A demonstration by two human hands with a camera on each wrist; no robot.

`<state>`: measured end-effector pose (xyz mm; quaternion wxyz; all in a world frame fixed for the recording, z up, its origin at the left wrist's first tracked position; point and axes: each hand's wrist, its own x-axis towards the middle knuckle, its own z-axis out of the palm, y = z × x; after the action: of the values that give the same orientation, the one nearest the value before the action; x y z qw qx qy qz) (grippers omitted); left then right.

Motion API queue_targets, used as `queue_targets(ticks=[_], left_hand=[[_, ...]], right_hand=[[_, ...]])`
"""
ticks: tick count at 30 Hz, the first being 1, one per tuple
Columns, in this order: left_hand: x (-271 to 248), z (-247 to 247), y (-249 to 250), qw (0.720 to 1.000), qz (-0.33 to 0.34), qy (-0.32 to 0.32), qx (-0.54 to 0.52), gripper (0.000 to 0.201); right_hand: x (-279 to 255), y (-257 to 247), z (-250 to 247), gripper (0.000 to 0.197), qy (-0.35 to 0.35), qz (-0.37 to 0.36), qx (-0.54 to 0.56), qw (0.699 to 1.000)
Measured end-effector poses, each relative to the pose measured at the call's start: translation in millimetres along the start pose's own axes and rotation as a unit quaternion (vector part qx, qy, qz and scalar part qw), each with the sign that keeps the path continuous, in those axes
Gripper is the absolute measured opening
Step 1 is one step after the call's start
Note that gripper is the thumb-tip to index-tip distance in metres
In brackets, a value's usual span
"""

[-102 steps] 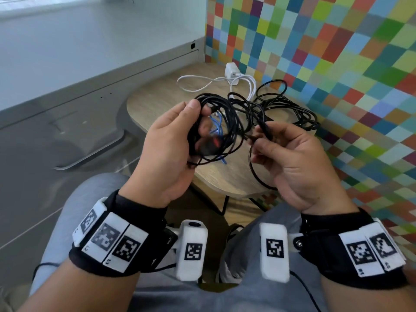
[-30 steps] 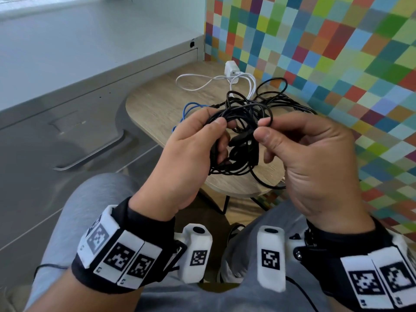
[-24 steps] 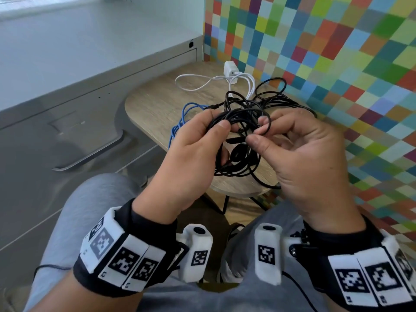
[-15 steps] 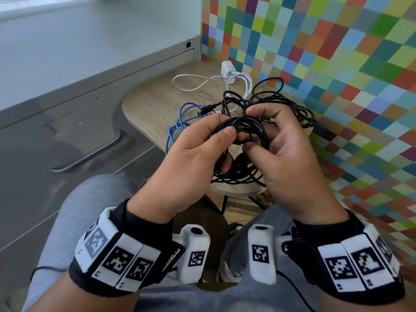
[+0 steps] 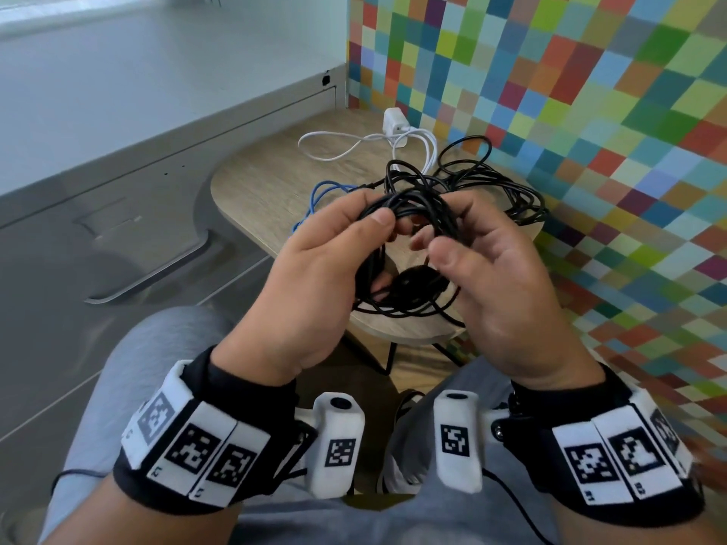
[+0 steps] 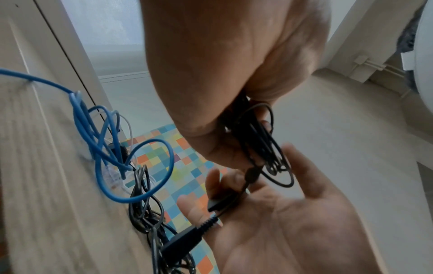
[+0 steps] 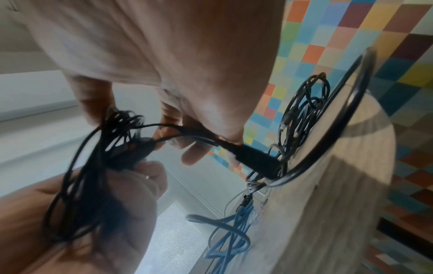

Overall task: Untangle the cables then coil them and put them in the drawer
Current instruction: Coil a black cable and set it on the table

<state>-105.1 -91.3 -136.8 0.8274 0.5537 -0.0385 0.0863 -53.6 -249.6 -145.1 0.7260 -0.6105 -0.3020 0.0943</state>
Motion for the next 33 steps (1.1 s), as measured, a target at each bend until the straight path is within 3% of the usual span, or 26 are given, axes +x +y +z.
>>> queue_targets(ticks=[3,5,8,12,15,18,24,28,33], left_hand=[[2.5,-8.3,6.5,1.0,-0.007,0.009,-0.028,0.016],[4.0,-11.3,6.8,1.0,-0.009,0.022,-0.007,0.016],[6.7,-9.2,2.0,0.997,-0.02,0.074,0.029,0.022],[11.2,-10.7,-1.6,0.988,-0.032,0.129,0.076,0.025],[12.5,-12.8,-4.0,0.984,-0.027,0.146,0.103,0.024],[14.1,-14.7,-7.3,0.979,-0.018,0.163,0.122,0.022],[13.4,-13.2,-8.7,0.973,0.018,0.17,0.153,0.022],[10.0,-8.4,-10.6,0.973,0.049,0.145,0.176,0.018],[6.7,-2.1,-9.7,0.967,0.063,0.111,0.221,0.02]], right_hand=[[3.6,-1.8,-10.2,0.023,0.038,0.009,0.036,0.999],[6.2,-1.3,-18.4,0.033,0.067,0.001,-0.016,0.998],[7.2,3.1,-26.3,0.023,0.108,-0.01,-0.068,0.992],[6.7,4.8,-33.1,0.011,0.167,-0.009,-0.056,0.984],[5.4,-0.6,-29.7,0.007,0.155,-0.011,0.0,0.988],[1.5,-7.1,-24.4,0.024,0.085,-0.003,0.065,0.994],[-4.5,-10.1,-8.4,0.027,-0.009,0.024,0.003,1.0],[-3.6,-10.2,-0.1,0.03,0.013,0.08,0.008,0.997],[-0.3,-6.5,-0.4,0.022,0.099,0.061,0.018,0.993]])
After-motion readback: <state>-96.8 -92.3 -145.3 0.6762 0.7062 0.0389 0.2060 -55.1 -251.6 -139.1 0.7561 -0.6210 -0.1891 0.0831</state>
